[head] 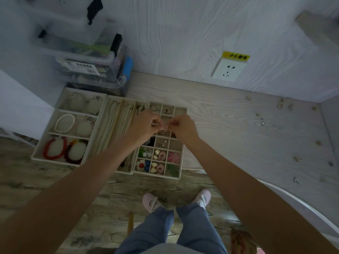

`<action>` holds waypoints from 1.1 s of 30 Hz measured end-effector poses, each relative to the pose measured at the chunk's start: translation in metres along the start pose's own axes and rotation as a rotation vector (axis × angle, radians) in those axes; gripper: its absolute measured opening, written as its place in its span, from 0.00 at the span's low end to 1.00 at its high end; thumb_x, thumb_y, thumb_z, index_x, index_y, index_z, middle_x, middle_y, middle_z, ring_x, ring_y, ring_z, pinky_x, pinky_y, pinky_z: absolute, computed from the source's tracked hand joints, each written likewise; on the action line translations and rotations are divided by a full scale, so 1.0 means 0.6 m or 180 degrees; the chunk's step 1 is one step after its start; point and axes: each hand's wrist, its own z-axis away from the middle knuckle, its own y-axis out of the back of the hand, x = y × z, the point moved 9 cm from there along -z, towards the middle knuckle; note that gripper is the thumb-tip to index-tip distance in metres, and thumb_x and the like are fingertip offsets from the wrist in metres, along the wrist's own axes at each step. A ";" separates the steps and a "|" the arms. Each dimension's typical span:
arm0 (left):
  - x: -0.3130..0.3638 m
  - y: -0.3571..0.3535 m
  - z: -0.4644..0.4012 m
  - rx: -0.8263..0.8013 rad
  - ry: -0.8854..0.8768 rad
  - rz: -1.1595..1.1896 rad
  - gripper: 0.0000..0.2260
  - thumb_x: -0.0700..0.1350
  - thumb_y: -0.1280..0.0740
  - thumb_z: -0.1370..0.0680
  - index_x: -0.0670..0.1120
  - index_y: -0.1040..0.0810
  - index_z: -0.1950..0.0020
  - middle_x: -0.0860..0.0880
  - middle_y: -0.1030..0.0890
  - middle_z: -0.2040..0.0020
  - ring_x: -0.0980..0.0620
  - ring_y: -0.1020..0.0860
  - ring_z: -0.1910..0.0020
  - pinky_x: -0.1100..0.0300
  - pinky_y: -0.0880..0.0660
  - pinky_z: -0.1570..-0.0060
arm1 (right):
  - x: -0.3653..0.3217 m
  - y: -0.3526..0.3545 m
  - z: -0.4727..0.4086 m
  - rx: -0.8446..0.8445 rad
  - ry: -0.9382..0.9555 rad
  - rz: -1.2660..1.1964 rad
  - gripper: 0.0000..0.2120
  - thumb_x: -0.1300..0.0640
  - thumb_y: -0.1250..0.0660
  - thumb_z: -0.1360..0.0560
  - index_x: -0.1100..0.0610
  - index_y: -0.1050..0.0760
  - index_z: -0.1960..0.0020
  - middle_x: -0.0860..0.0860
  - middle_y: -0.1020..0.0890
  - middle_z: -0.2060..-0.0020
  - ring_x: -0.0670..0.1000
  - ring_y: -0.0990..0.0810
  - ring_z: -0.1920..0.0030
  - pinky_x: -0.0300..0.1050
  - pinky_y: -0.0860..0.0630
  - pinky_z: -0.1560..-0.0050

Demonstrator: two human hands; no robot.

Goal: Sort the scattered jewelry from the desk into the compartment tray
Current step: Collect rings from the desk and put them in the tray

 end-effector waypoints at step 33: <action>0.008 -0.016 0.002 0.0417 0.0209 -0.1093 0.07 0.46 0.34 0.24 0.47 0.18 0.51 0.49 0.29 0.44 0.50 0.33 0.41 0.55 0.37 0.44 | -0.024 0.016 0.052 0.0510 0.0562 0.1572 0.14 0.59 0.41 0.20 0.48 0.22 0.41 0.52 0.25 0.44 0.54 0.22 0.50 0.42 0.33 0.58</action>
